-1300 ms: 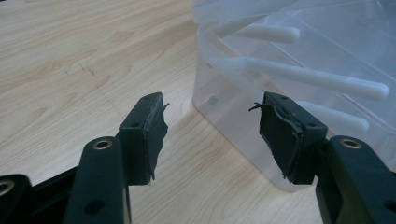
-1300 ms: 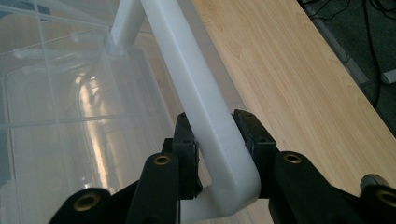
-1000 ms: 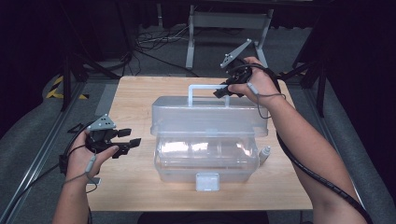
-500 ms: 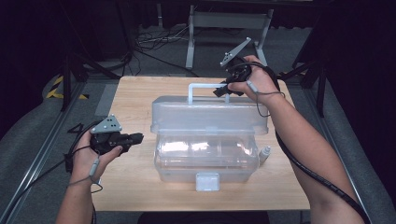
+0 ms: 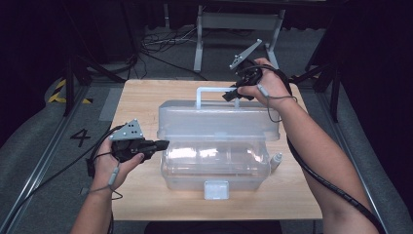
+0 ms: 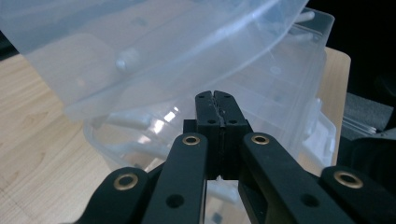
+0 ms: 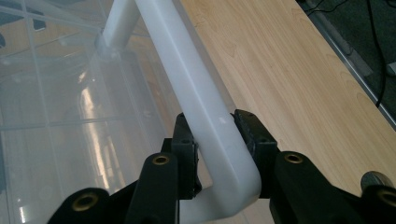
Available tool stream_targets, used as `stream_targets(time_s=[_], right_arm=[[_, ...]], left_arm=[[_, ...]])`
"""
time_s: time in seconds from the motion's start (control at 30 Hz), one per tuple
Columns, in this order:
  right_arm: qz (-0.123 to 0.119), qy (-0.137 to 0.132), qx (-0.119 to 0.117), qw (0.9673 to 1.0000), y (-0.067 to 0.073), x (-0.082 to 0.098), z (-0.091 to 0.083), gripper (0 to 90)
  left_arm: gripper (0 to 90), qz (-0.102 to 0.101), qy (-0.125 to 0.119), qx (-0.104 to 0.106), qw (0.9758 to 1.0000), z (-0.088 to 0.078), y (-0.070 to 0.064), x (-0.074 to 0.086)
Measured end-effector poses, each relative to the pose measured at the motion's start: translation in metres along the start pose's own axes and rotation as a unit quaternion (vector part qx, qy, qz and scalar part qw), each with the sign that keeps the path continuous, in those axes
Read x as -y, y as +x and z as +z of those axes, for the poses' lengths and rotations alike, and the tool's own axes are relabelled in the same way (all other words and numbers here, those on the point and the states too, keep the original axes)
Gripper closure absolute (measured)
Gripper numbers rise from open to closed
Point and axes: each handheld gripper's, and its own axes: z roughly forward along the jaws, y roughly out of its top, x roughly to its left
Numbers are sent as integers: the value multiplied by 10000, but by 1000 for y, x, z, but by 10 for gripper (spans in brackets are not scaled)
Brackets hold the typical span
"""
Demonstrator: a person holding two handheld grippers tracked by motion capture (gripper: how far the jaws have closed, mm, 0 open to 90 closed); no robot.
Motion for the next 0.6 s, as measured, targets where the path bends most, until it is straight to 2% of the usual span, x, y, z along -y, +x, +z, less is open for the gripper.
stream_targets(time_s=[0.13,0.4,0.53,0.6], right_arm=[[-13,-9,0,10000,0,0,0,709],[-2,-91,6,10000,1,2,0,706],[-17,-180,-85,9998,2,4,-1,649],[-146,-166,-80,9997,4,3,0,597]], left_arm=[[899,-29,-93,-57,9999,1,1,-1],[900,16,-103,-115,9999,3,0,-2],[900,-24,-139,-54,9999,2,2,-2],[900,6,-120,-91,9999,2,1,-2]])
